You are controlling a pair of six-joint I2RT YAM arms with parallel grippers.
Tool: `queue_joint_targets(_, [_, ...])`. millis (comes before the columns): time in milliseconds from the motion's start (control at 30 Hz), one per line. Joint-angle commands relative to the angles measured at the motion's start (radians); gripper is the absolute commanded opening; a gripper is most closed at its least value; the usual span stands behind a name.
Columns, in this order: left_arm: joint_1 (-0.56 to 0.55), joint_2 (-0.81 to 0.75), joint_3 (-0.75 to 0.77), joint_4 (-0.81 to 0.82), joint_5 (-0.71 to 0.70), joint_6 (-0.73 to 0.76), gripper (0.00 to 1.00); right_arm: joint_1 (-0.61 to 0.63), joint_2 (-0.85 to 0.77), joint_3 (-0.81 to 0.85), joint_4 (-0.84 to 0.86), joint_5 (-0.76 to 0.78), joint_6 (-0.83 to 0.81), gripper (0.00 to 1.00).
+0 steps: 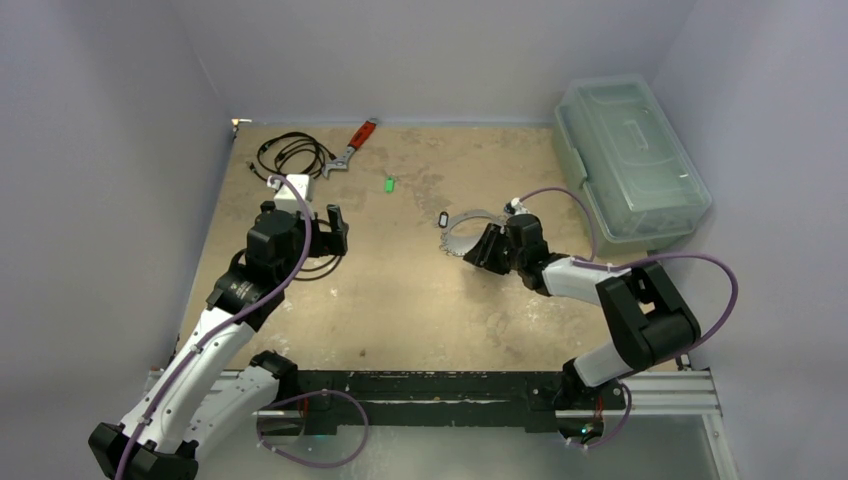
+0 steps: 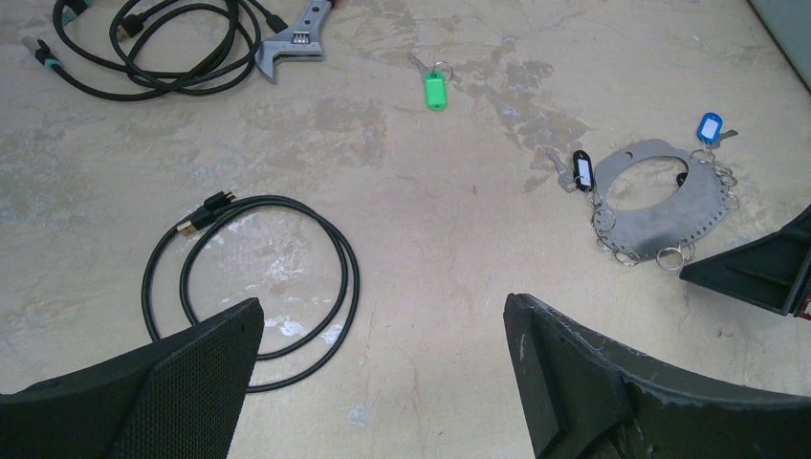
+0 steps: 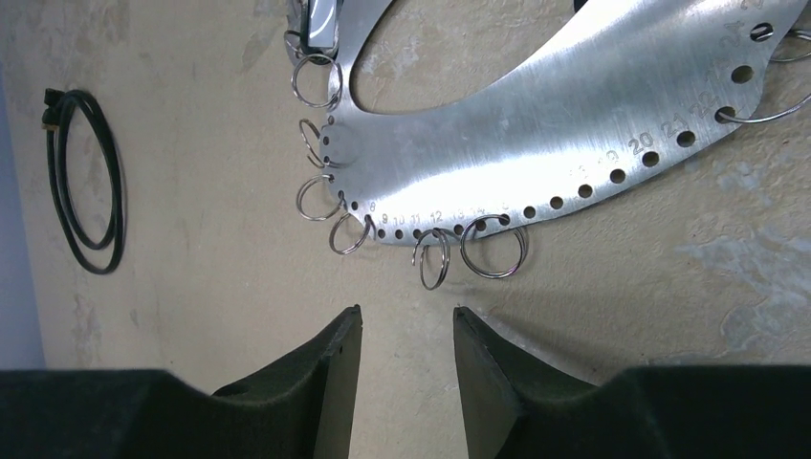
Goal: Put the keys on the keyring
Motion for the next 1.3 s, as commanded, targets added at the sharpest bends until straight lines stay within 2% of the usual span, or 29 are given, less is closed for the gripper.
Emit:
queue_joint_targets(0, [0.008, -0.013, -0.003, 0.028, -0.001, -0.009, 0.96, 0.001, -0.013, 0.003, 0.032, 0.03, -0.016, 0.42])
queue_joint_targets(300, [0.008, -0.017, -0.002, 0.028, 0.001, -0.009, 0.96, 0.001, 0.076, 0.054, 0.049, 0.031, -0.009, 0.36])
queue_joint_targets(667, [0.008, -0.021, -0.004, 0.031, 0.004, -0.009, 0.96, 0.002, 0.099, 0.08, 0.034, 0.081, -0.016, 0.27])
queue_joint_targets(1033, [0.008, -0.025, -0.005, 0.033, 0.017, -0.009, 0.96, 0.002, 0.117, 0.109, 0.001, 0.133, -0.056, 0.0])
queue_joint_targets(1267, [0.008, -0.025, -0.005, 0.033, 0.021, -0.01, 0.96, 0.003, 0.076, 0.102, -0.025, 0.159, -0.103, 0.0])
